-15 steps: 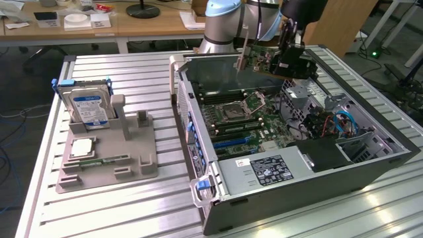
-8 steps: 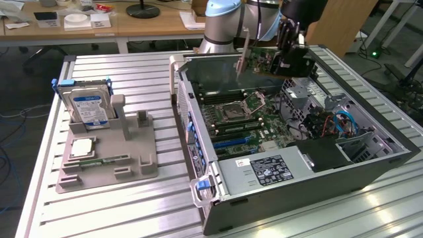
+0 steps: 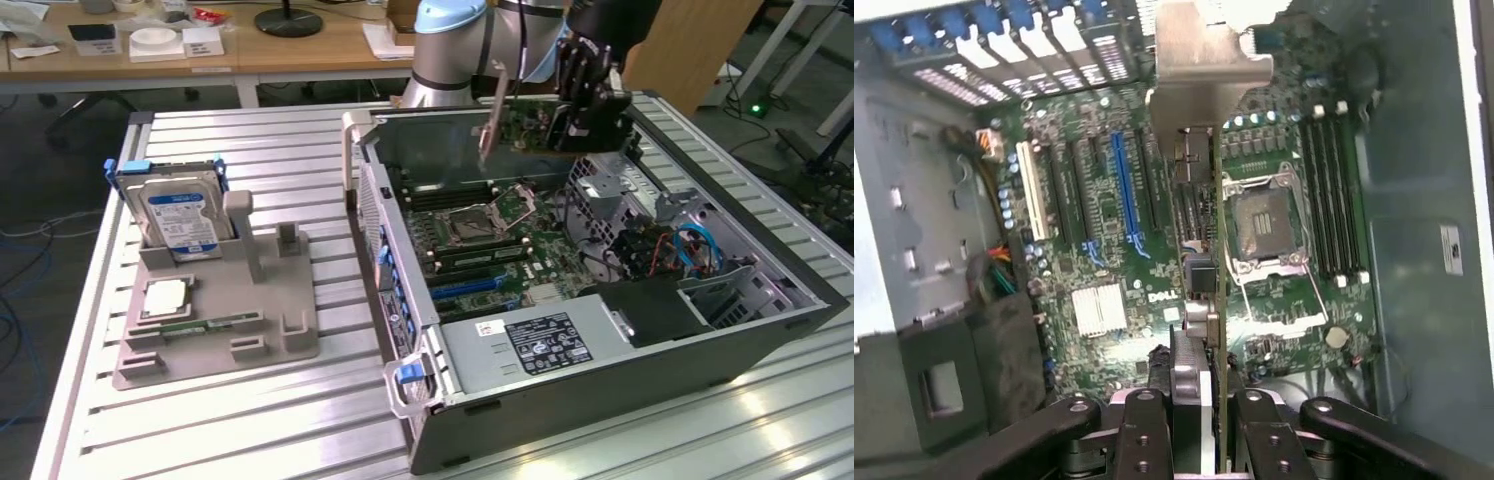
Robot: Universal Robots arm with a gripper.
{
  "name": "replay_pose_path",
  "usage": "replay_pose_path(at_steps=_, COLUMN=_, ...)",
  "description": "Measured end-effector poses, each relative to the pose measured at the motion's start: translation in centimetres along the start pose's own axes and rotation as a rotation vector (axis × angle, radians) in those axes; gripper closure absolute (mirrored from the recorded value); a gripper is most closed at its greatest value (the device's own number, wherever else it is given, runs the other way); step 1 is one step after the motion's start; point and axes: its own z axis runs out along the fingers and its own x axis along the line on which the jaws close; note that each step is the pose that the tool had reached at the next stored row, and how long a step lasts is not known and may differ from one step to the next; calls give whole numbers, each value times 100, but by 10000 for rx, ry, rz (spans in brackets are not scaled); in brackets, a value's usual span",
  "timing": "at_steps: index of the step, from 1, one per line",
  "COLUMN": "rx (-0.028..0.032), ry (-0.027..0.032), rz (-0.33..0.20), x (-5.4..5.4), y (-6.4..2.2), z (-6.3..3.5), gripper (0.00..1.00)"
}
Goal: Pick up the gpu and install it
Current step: 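Insert the gpu into the slot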
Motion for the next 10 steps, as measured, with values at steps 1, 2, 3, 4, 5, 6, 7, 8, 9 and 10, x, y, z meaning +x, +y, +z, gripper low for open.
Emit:
replay_pose_path(at_steps=1, rx=3, ry=-2, rz=-148, x=0, y=0, z=0, gripper=72)
replay_pose_path(at_steps=2, rx=6, ry=-4, rz=-289, x=0, y=0, z=0, gripper=72)
replay_pose_path(at_steps=3, rx=9, ry=-6, rz=-428, x=0, y=0, z=0, gripper=72)
replay_pose_path(at_steps=4, rx=11, ry=-8, rz=-555, x=0, y=0, z=0, gripper=72)
replay_pose_path(at_steps=5, rx=14, ry=-10, rz=-662, x=0, y=0, z=0, gripper=72)
replay_pose_path(at_steps=6, rx=15, ry=-11, rz=-752, x=0, y=0, z=0, gripper=72)
replay_pose_path(at_steps=7, rx=17, ry=-12, rz=-810, x=0, y=0, z=0, gripper=72)
replay_pose_path(at_steps=8, rx=17, ry=-12, rz=-817, x=0, y=0, z=0, gripper=72)
replay_pose_path(at_steps=9, rx=17, ry=-11, rz=-819, x=0, y=0, z=0, gripper=72)
replay_pose_path(at_steps=10, rx=17, ry=-11, rz=-820, x=0, y=0, z=0, gripper=72)
